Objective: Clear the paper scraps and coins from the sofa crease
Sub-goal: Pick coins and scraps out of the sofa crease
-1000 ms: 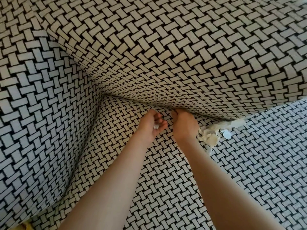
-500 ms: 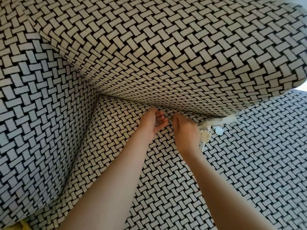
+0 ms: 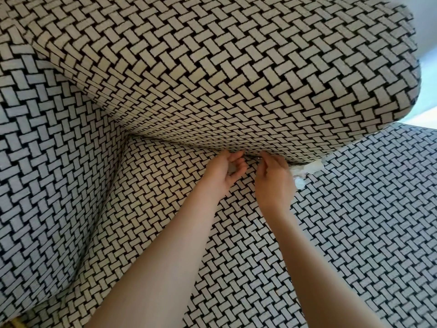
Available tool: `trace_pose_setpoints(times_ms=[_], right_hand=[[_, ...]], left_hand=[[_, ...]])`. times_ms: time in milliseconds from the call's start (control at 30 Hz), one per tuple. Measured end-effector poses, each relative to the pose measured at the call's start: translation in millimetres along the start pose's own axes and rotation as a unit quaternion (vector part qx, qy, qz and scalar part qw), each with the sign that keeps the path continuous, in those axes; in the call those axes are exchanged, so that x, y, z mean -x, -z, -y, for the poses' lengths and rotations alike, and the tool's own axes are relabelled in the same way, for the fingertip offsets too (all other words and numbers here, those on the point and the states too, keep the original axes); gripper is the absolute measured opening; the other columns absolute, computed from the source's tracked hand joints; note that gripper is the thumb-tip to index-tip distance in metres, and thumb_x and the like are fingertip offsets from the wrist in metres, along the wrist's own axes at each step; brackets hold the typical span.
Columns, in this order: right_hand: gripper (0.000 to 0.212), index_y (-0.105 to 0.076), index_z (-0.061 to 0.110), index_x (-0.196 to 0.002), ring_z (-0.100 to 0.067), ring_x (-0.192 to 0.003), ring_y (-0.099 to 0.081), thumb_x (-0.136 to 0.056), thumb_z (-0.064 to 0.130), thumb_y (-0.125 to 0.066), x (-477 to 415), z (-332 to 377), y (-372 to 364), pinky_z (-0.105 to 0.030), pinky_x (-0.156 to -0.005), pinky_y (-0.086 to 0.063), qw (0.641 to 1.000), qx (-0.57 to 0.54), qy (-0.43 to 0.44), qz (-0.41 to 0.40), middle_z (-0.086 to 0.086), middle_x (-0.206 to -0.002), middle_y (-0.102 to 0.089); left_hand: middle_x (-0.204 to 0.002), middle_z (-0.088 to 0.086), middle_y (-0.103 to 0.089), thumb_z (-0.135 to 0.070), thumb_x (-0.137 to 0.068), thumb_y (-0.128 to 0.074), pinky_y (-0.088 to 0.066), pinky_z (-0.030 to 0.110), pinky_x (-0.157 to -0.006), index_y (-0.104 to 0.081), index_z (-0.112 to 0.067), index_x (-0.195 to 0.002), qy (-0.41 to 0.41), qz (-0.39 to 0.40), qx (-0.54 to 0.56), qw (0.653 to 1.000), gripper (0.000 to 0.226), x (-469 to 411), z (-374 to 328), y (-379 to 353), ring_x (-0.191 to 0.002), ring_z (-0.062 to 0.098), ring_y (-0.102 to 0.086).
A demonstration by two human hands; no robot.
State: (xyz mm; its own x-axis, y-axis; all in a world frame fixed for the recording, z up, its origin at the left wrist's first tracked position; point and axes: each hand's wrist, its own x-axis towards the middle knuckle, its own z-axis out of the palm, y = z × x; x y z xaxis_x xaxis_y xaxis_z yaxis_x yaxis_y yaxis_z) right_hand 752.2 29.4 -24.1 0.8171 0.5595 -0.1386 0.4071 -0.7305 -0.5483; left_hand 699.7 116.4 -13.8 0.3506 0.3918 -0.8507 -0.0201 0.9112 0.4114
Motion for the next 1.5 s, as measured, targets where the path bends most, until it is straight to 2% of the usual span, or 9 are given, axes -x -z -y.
trace_pose_setpoints(times_ms=[133, 433, 567, 733, 867, 967, 1200, 1367, 1500], right_hand=[[0.036, -0.053, 0.016, -0.129, -0.025, -0.128, -0.041, -0.096, 0.012, -0.042, -15, -9, 1, -0.037, -0.104, -0.034, 0.988, 0.137, 0.049, 0.051, -0.004, -0.133, -0.055], [0.039, -0.042, 0.004, -0.132, -0.031, -0.131, -0.032, -0.093, 0.009, -0.042, -21, 0, -14, -0.040, -0.111, -0.024, 0.947, 0.285, 0.060, 0.139, -0.013, -0.141, -0.037], [0.030, -0.053, 0.004, -0.121, -0.030, -0.123, -0.042, -0.092, 0.006, -0.047, -22, 1, -6, -0.037, -0.102, -0.034, 0.953, 0.270, 0.085, 0.105, -0.013, -0.131, -0.050], [0.025, -0.065, 0.012, -0.096, -0.026, -0.096, -0.057, -0.088, -0.001, -0.046, -18, -10, 7, -0.030, -0.063, -0.040, 0.998, 0.040, 0.033, 0.048, -0.005, -0.096, -0.064], [0.015, -0.069, 0.015, -0.095, -0.016, -0.084, -0.061, -0.090, 0.011, -0.055, -8, -7, 21, -0.028, -0.073, -0.051, 0.965, -0.241, -0.092, 0.055, 0.006, -0.086, -0.066], [0.008, -0.069, 0.013, -0.091, -0.017, -0.081, -0.066, -0.086, 0.015, -0.063, -3, -6, 27, -0.031, -0.074, -0.057, 0.938, -0.315, -0.104, 0.104, 0.001, -0.084, -0.069], [0.015, -0.067, 0.016, -0.100, -0.015, -0.086, -0.057, -0.091, 0.015, -0.055, 9, -46, 38, -0.027, -0.077, -0.050, 0.979, -0.175, -0.092, -0.056, 0.005, -0.101, -0.053], [0.033, -0.054, 0.013, -0.122, -0.021, -0.089, -0.059, -0.089, 0.018, -0.056, 10, -76, 32, -0.026, -0.067, -0.043, 0.992, -0.040, -0.115, 0.026, -0.004, -0.124, -0.043], [0.031, -0.054, 0.011, -0.122, -0.022, -0.085, -0.056, -0.091, 0.018, -0.053, 3, -76, 29, -0.026, -0.065, -0.038, 0.995, -0.022, -0.101, 0.018, -0.006, -0.123, -0.046]], left_hand=[[-0.072, 0.006, -0.053, -0.016, -0.099, -0.035, -0.050, 0.021, -0.060, -0.059, -0.005, -0.074, 0.008, -0.018, -0.020, 1.000, 0.036, -3, -1, 3, -0.064, 0.012, -0.050], [-0.073, 0.005, -0.055, -0.016, -0.100, -0.031, -0.048, 0.023, -0.062, -0.059, -0.005, -0.075, -0.001, -0.006, -0.058, 0.998, 0.038, -7, 1, 1, -0.066, 0.012, -0.052], [-0.074, 0.006, -0.055, -0.015, -0.100, -0.032, -0.050, 0.023, -0.064, -0.059, -0.005, -0.076, -0.006, -0.013, -0.057, 0.998, 0.038, -6, 1, -1, -0.066, 0.013, -0.052], [-0.076, 0.007, -0.057, -0.016, -0.100, -0.030, -0.049, 0.025, -0.070, -0.058, -0.003, -0.076, -0.004, -0.011, -0.052, 0.999, 0.039, -1, 7, -7, -0.068, 0.014, -0.052], [-0.077, 0.007, -0.059, -0.011, -0.098, -0.032, -0.050, 0.028, -0.072, -0.051, -0.007, -0.077, -0.012, -0.001, -0.052, 0.999, 0.029, 8, 16, -18, -0.071, 0.016, -0.054], [-0.078, 0.007, -0.058, -0.013, -0.098, -0.033, -0.049, 0.029, -0.068, -0.051, -0.008, -0.078, -0.014, 0.016, -0.044, 0.999, 0.027, 15, 22, -27, -0.073, 0.016, -0.055], [-0.081, 0.007, -0.061, -0.016, -0.100, -0.033, -0.054, 0.025, -0.059, -0.057, -0.003, -0.086, 0.002, 0.038, -0.036, 0.999, 0.030, 22, 36, -31, -0.071, 0.013, -0.057], [-0.053, 0.006, -0.063, -0.018, -0.100, -0.033, -0.052, 0.022, -0.051, -0.057, 0.000, -0.079, 0.013, 0.036, -0.029, 0.999, 0.037, 29, 45, -30, -0.063, 0.014, -0.053], [-0.071, 0.010, -0.058, -0.018, -0.100, -0.031, -0.053, 0.020, -0.049, -0.059, 0.001, -0.079, 0.017, 0.038, -0.043, 0.998, 0.039, 32, 49, -30, -0.064, 0.013, -0.054]])
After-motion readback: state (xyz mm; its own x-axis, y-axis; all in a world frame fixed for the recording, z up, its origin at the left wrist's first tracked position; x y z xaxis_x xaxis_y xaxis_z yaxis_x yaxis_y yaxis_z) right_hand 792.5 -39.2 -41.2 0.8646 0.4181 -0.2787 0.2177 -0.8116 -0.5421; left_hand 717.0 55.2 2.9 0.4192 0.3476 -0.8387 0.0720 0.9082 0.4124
